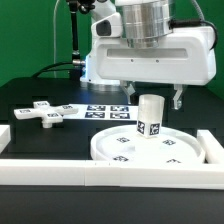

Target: Assemble round table

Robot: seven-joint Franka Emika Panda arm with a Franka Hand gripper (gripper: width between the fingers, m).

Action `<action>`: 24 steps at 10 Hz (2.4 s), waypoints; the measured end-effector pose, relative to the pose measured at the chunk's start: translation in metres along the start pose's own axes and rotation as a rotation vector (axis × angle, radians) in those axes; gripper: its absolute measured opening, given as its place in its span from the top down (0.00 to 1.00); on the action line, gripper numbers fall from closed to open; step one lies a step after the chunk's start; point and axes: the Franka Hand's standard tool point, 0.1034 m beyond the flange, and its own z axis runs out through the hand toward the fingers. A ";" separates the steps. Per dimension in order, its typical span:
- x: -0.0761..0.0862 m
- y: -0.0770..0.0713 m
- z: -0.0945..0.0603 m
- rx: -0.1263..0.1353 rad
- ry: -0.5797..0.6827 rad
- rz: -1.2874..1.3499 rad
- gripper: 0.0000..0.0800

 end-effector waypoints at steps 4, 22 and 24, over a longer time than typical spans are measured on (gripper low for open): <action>0.004 -0.001 -0.001 -0.021 0.026 -0.450 0.19; 0.008 0.006 0.007 -0.259 -0.020 -2.069 0.19; 0.007 0.005 0.010 -0.300 -0.059 -2.221 0.19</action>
Offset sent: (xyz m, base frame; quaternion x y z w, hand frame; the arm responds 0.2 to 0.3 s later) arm 0.0000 0.0000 0.0000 0.0000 0.0000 -0.1938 0.9810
